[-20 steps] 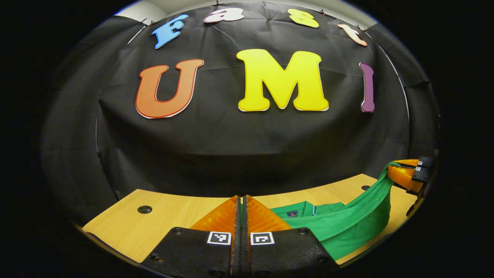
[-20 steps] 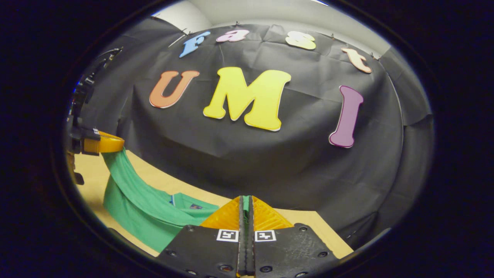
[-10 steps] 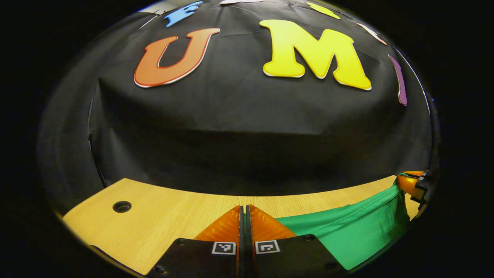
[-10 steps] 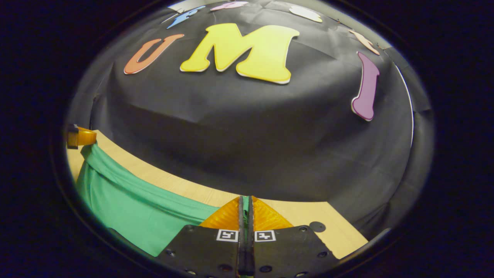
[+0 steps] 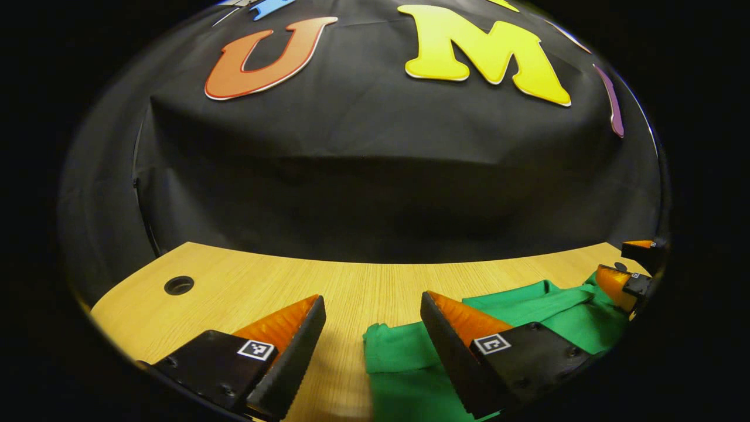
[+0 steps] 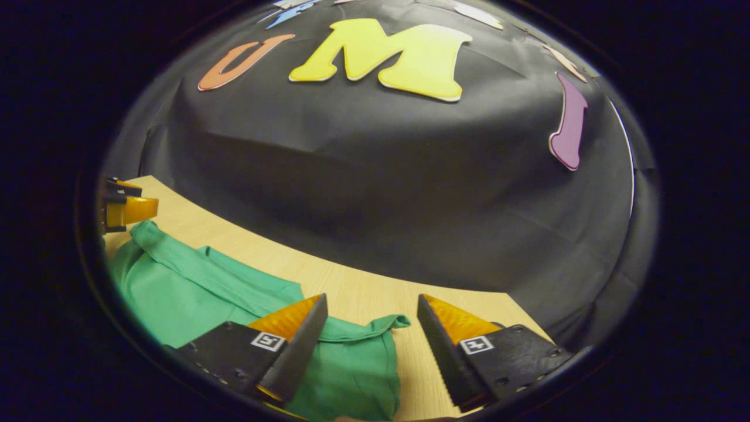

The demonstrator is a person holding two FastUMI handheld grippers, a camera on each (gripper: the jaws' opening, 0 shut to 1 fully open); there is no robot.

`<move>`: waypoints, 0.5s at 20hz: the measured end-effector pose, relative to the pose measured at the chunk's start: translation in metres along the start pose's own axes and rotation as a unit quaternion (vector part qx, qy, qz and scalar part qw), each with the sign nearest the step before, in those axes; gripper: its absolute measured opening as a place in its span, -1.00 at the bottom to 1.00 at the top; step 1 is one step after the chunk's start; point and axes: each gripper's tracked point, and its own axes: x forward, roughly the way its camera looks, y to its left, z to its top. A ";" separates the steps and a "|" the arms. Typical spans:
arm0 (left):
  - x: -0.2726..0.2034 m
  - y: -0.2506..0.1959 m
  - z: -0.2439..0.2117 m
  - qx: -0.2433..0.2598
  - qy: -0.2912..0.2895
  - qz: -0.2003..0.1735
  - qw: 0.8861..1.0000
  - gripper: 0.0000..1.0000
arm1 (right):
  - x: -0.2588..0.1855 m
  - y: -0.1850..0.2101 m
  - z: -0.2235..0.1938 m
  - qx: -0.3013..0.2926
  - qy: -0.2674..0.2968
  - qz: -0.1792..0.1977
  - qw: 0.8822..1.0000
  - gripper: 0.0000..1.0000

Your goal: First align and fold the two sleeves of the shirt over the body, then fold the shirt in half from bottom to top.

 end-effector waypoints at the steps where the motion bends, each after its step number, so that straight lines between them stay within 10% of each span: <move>1: -0.006 0.003 0.003 0.002 -0.006 0.005 1.000 1.00 | -0.007 -0.004 0.003 0.006 -0.003 -0.009 1.000 0.93; 10: -0.113 -0.013 0.011 0.030 -0.045 0.007 0.999 1.00 | -0.133 -0.037 0.024 0.046 -0.039 -0.002 0.998 0.91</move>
